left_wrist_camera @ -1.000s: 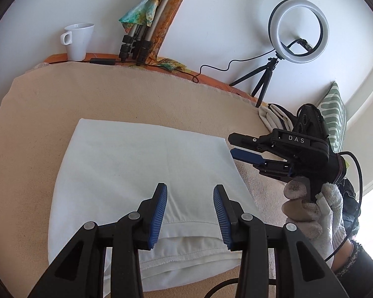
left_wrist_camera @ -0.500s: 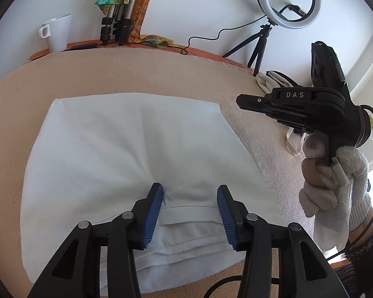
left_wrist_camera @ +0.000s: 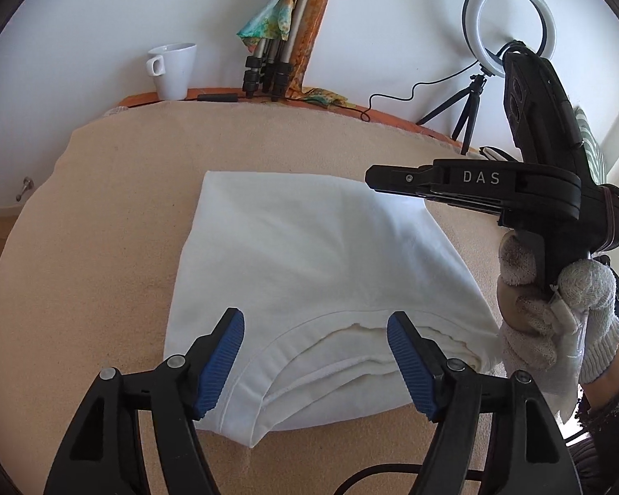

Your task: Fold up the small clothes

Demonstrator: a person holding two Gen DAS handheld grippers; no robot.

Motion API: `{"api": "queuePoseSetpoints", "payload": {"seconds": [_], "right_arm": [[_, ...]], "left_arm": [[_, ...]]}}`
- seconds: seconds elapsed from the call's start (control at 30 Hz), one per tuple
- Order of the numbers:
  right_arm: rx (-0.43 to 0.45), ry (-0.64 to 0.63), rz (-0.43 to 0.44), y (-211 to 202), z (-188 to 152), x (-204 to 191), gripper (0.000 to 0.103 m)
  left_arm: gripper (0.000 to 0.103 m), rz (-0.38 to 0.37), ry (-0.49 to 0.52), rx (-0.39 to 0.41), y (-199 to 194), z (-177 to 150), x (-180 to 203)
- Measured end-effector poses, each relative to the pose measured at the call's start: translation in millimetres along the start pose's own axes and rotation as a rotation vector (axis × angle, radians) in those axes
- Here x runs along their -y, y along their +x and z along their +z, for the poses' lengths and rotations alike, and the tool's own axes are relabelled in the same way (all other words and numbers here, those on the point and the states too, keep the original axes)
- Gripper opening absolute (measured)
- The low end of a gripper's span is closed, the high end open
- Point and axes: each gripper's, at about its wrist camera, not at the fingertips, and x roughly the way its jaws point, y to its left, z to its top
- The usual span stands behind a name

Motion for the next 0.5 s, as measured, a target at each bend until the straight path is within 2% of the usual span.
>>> {"api": "queuePoseSetpoints", "payload": {"seconds": [0.17, 0.27, 0.4, 0.5], "right_arm": [[-0.111, 0.0, -0.095, 40.1, -6.5, 7.9, 0.002], [-0.115, -0.015, -0.095, 36.0, -4.7, 5.8, 0.002], [-0.061, 0.039, -0.036, 17.5, 5.7, 1.8, 0.003], [-0.048, 0.033, -0.012, 21.1, 11.8, -6.7, 0.004]], "left_arm": [[0.074, 0.005, -0.042, -0.053, 10.3, -8.4, -20.3], [0.074, 0.004, -0.02, -0.056, 4.3, -7.0, -18.1], [0.074, -0.052, -0.099, -0.045, -5.4, -7.9, -23.5], [0.074, -0.051, -0.113, -0.043, -7.9, -9.7, -27.0]]}}
